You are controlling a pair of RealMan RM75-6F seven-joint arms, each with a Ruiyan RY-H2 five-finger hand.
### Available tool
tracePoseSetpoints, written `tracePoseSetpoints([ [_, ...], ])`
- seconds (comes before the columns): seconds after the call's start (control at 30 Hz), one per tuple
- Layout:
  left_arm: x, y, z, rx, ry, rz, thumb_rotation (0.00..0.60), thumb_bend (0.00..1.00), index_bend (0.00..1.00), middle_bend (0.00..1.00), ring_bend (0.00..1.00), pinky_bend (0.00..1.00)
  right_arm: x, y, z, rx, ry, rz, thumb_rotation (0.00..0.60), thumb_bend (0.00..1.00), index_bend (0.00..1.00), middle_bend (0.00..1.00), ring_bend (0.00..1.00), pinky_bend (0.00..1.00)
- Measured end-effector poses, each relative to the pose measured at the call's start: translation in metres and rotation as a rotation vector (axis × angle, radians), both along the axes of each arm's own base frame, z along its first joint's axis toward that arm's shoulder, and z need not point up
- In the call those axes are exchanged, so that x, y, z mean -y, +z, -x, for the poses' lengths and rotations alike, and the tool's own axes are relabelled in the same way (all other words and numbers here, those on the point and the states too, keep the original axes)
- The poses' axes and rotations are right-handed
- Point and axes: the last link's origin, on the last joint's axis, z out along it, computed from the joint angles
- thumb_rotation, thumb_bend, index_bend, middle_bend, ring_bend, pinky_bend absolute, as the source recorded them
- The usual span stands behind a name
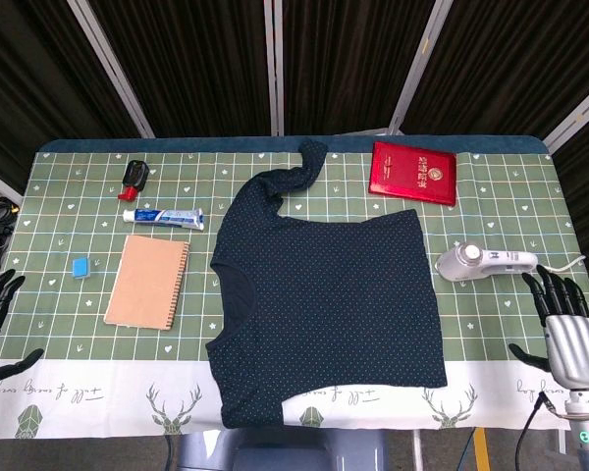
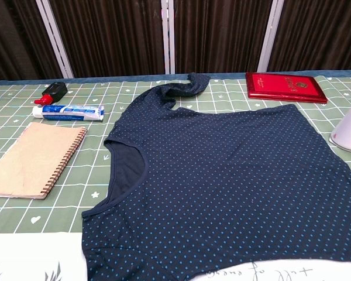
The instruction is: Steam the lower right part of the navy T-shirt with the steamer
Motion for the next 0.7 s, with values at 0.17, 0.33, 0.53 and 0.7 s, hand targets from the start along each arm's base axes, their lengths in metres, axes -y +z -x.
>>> tracePoseSetpoints([
  [0.17,-0.004,-0.002,0.001,-0.010,0.014,-0.005,0.600,0.00,0.00,0.00,0.00,0.00,0.027,0.001,0.024,-0.054,-0.011,0.001,0.600,0.00,0.00,0.00,0.00,0.00],
  [0.33,-0.007,-0.006,0.003,-0.028,0.032,-0.002,0.600,0.00,0.00,0.00,0.00,0.00,0.067,-0.002,0.060,-0.137,-0.081,-0.039,0.600,0.03,0.00,0.00,0.00,0.00],
  [0.53,-0.014,-0.011,0.007,-0.045,0.060,0.003,0.600,0.00,0.00,0.00,0.00,0.00,0.109,-0.014,0.083,-0.198,-0.148,-0.062,0.600,0.30,0.04,0.02,0.00,0.00],
  [0.7,-0.019,-0.014,0.010,-0.055,0.079,0.007,0.600,0.00,0.00,0.00,0.00,0.00,0.135,-0.028,0.088,-0.232,-0.163,-0.067,0.600,0.41,0.05,0.04,0.00,0.00],
])
